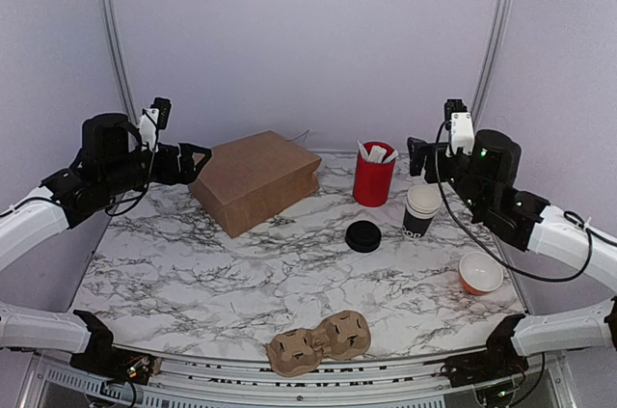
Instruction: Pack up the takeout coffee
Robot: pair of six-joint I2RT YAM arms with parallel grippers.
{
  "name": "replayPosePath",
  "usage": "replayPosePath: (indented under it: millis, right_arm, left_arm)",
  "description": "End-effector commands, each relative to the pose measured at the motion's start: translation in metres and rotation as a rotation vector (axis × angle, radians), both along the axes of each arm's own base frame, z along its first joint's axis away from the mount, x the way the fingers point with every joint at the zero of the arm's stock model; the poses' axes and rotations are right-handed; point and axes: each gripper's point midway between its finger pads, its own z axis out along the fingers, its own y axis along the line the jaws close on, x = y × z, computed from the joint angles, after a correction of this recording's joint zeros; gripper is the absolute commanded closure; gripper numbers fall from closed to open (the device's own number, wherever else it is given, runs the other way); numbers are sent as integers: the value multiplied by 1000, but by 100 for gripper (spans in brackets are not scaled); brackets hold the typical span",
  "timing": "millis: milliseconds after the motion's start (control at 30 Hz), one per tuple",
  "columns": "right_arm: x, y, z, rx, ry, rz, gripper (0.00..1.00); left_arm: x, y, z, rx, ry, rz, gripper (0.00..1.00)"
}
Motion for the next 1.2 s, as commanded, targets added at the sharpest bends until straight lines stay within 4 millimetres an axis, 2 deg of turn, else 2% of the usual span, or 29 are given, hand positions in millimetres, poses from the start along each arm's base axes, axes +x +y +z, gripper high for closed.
replayPosePath:
  millis: [0, 67, 133, 300, 433, 567, 700, 800, 967, 1167]
  right_arm:
    - [-20, 28, -12, -68, 146, 42, 0]
    - [-19, 49, -17, -105, 224, 118, 0]
    - [-17, 53, -19, -134, 294, 114, 0]
    - [-18, 24, -23, -157, 346, -35, 0]
    - [-24, -7, -35, -127, 371, -138, 0]
    - [-23, -40, -48, -4, 427, -168, 0]
    - [-24, -62, -67, 15, 488, -249, 0]
    - [-18, -65, -91, 25, 586, -234, 0]
    - [1, -73, -123, 108, 706, -215, 5]
    - [19, -78, -135, 142, 742, -205, 17]
  left_arm:
    - [-11, -15, -1, 16, 76, -86, 1]
    - [-12, -20, 8, 2, 67, -110, 1]
    - [-6, -16, 14, -9, 63, -71, 1]
    - [4, 0, 12, -1, 98, 6, 1]
    - [18, 22, -7, -37, 176, 150, 1]
    - [32, 36, -24, -86, 246, 232, 1]
    - [45, 55, -24, -140, 272, 282, 1]
    - [48, 60, -19, -106, 251, 277, 1]
    - [49, 57, -7, -54, 199, 269, 1]
    - [42, 25, -15, 86, 159, 197, 1]
